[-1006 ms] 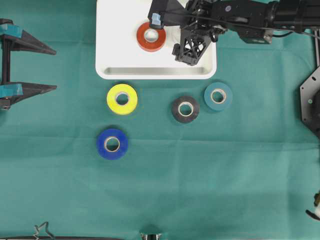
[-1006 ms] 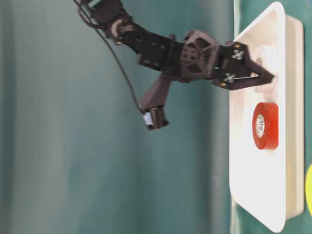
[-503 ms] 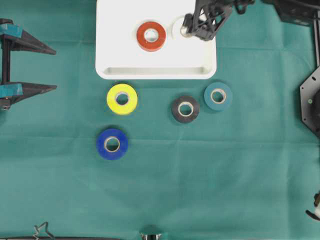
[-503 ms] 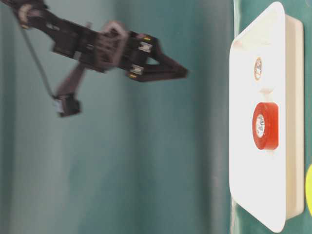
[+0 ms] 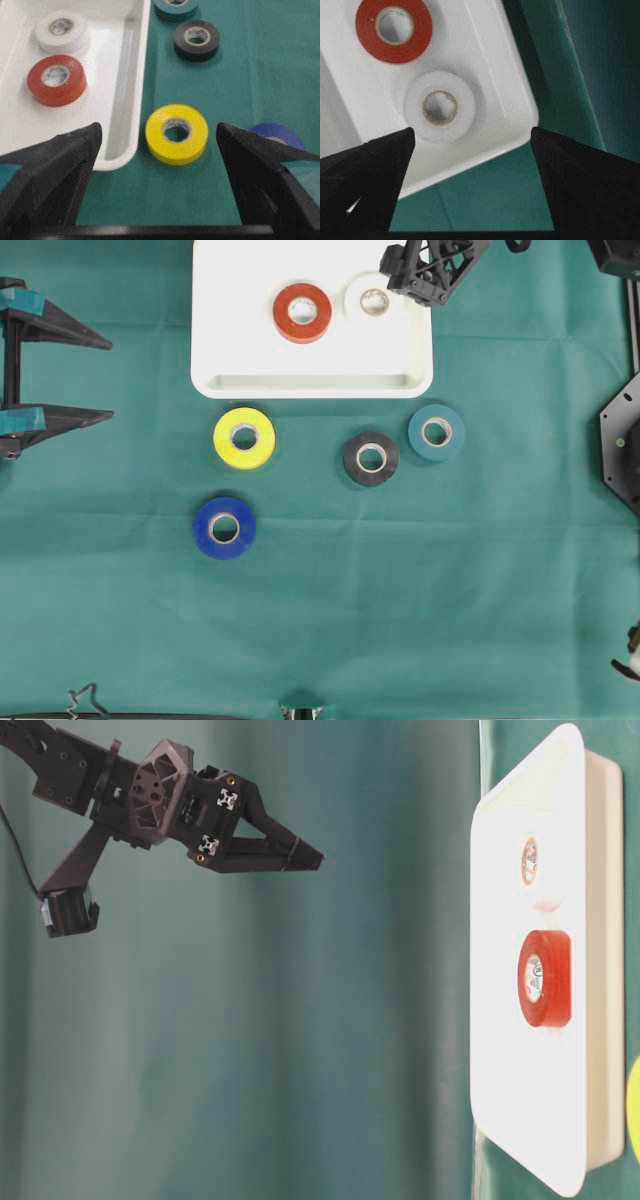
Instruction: Pick up the tape from a random location and place it into the white case.
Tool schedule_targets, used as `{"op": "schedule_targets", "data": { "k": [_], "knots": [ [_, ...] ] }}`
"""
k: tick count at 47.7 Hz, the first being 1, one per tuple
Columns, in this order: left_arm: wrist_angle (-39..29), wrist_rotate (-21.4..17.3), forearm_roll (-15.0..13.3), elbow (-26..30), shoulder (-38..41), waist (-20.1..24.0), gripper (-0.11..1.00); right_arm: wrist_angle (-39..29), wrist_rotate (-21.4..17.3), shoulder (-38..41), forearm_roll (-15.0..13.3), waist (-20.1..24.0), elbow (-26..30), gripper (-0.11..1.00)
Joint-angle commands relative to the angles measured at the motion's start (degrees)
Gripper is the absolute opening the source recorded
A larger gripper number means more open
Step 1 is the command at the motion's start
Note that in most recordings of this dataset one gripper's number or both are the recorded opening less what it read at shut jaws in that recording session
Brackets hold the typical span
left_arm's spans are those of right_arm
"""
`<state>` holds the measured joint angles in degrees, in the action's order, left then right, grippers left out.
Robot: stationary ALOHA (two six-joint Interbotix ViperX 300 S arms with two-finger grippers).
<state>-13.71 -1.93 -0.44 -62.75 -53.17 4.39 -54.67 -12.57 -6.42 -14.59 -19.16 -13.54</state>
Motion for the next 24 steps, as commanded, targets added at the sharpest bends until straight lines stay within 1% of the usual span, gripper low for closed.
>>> {"op": "schedule_targets", "data": {
  "k": [1, 11, 18, 24],
  "knots": [
    [0.26, 0.09, 0.0, 0.79, 0.26, -0.18, 0.94, 0.62, -0.09, -1.14, 0.18, 1.85, 1.23, 0.9],
    [0.26, 0.09, -0.09, 0.79, 0.35, 0.26, 0.94, 0.7, -0.44, -0.79, 0.18, 9.32, 1.05, 0.9],
    [0.26, 0.09, -0.09, 0.88, 0.26, 0.53, 0.94, 0.7, -1.76, -0.53, 0.09, 14.85, 1.05, 0.9],
    [0.26, 0.09, 0.0, 0.79, 0.26, 0.62, 0.94, 1.49, -2.02, -0.35, 0.09, 17.05, 1.05, 0.9]
  ]
}}
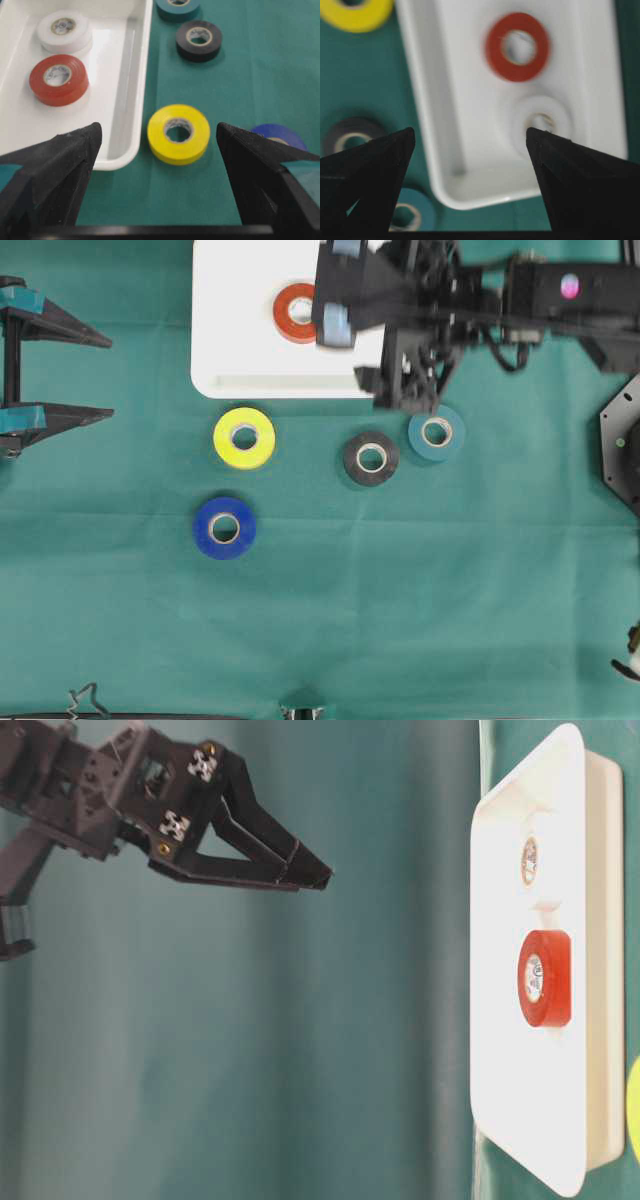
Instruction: Pick up the tape from a random location and place it into the white case.
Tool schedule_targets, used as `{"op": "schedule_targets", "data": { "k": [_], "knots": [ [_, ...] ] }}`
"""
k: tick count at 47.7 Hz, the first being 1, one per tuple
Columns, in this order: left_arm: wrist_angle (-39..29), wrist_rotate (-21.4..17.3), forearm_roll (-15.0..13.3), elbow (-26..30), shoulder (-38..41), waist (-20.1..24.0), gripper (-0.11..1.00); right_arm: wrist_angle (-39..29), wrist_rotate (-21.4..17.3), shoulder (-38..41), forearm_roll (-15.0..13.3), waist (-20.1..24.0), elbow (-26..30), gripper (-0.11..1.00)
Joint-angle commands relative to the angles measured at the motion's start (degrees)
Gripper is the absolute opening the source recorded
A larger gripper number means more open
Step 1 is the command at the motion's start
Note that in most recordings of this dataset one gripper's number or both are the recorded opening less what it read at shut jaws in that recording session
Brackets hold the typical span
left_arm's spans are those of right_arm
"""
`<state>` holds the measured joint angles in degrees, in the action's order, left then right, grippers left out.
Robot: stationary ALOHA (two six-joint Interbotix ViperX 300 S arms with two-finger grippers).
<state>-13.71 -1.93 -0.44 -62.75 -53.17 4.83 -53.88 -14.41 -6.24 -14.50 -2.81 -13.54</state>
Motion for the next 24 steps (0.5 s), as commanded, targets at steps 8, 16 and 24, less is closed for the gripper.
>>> {"op": "schedule_targets", "data": {
  "k": [8, 16, 24],
  "knots": [
    [0.26, 0.09, -0.09, 0.79, 0.26, 0.18, 0.94, 1.14, -0.09, -0.62, -0.26, 0.79, 1.05, 0.9],
    [0.26, 0.09, -0.09, 0.79, 0.26, 0.18, 0.94, 1.14, -0.09, -1.76, -0.26, 0.88, 0.35, 0.89],
    [0.35, 0.09, 0.0, 0.79, 0.26, 0.18, 0.94, 1.93, -0.18, -5.1, -0.26, 0.79, -2.37, 0.89]
  ]
}}
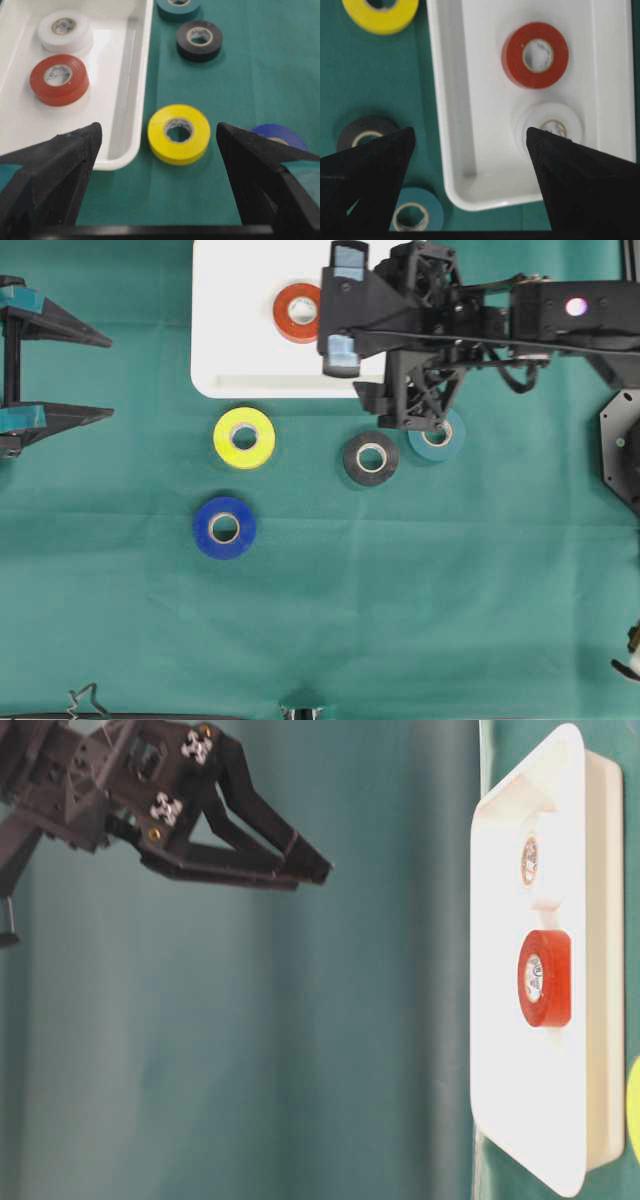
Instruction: Pick up the tape from a random location and place it into the white case.
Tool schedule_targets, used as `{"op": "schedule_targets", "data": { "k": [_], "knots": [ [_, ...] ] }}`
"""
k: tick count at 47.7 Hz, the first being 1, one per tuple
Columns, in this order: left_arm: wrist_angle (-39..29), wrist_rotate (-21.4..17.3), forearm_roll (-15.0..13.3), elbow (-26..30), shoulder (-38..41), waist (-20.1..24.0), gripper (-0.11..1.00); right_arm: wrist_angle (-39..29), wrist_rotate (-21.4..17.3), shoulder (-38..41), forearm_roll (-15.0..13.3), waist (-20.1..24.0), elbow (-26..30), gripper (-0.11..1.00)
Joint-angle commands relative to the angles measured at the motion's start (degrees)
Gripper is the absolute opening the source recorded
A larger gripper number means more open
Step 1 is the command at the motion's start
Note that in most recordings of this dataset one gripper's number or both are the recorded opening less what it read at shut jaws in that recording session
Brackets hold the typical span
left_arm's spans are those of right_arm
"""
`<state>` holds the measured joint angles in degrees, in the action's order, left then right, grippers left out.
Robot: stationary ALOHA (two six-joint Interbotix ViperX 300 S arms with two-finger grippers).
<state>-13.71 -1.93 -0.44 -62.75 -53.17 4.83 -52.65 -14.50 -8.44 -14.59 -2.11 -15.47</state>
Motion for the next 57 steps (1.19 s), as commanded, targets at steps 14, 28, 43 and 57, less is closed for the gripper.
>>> {"op": "schedule_targets", "data": {
  "k": [14, 28, 43, 57],
  "knots": [
    [0.26, 0.09, -0.09, 0.79, 0.26, 0.18, 0.94, 5.54, -0.18, -11.43, -0.18, 0.09, -7.73, 0.89],
    [0.35, 0.09, -0.09, 0.79, 0.18, 0.18, 0.94, 13.62, -0.44, -23.99, 0.18, 0.18, -18.19, 0.89],
    [0.53, 0.0, 0.0, 0.62, 0.09, 0.18, 0.94, 23.91, -3.16, -34.72, 0.35, -0.26, -32.78, 0.89],
    [0.35, -0.09, -0.09, -0.35, -0.09, 0.18, 0.94, 32.61, -7.47, -41.13, 0.35, -0.7, -45.7, 0.89]
  ]
}}
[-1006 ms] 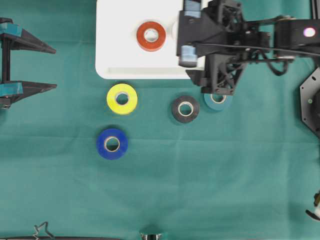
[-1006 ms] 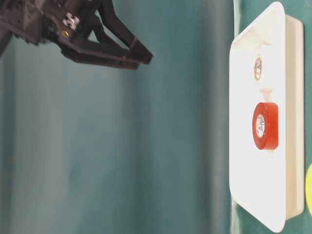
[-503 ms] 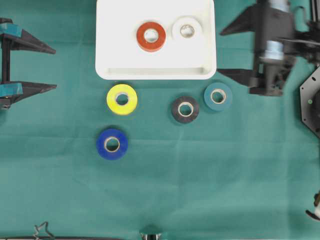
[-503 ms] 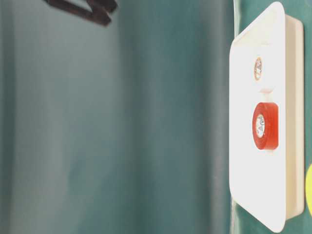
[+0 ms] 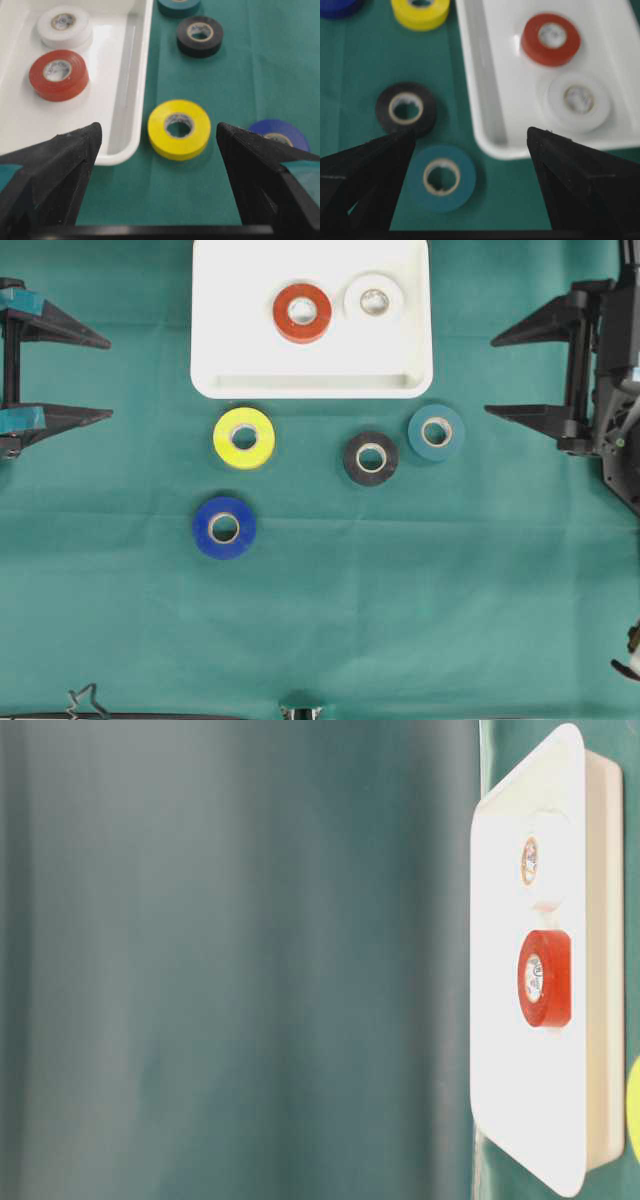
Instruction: Pick up the tape from a random location and place it into the white case.
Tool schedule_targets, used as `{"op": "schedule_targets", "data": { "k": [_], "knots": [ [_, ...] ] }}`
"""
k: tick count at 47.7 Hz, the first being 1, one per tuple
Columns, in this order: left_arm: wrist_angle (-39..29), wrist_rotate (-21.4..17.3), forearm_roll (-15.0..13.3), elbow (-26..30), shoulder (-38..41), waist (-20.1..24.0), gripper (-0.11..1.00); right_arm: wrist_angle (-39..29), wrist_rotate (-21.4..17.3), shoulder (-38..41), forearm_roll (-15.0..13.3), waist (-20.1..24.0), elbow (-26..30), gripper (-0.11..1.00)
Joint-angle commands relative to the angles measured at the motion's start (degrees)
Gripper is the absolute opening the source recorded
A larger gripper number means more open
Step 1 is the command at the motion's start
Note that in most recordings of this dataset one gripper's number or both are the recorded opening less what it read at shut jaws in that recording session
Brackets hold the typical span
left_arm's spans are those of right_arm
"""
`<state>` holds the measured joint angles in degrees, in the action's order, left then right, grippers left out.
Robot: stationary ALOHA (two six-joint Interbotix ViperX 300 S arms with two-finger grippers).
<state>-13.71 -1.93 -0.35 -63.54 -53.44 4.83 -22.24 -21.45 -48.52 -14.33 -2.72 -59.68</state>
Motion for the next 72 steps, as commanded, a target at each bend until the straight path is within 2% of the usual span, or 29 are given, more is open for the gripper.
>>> {"op": "schedule_targets", "data": {
  "k": [1, 10, 30, 72],
  "knots": [
    [0.35, -0.09, -0.18, 0.35, 0.18, 0.18, 0.94, 2.64, -0.79, -1.41, 0.09, -0.09, -2.11, 0.89],
    [0.35, -0.09, -0.18, 0.26, 0.18, 0.18, 0.94, 4.66, -2.02, -2.29, 0.09, -0.09, -5.1, 0.89],
    [0.35, 0.0, -0.18, 0.35, 0.09, 0.0, 0.94, 5.45, -2.02, -2.55, 0.0, -0.09, -4.75, 0.89],
    [0.62, 1.41, -0.18, 0.35, 0.44, -6.86, 0.94, 5.27, -1.93, -2.55, 0.0, -0.09, -4.48, 0.89]
  ]
}}
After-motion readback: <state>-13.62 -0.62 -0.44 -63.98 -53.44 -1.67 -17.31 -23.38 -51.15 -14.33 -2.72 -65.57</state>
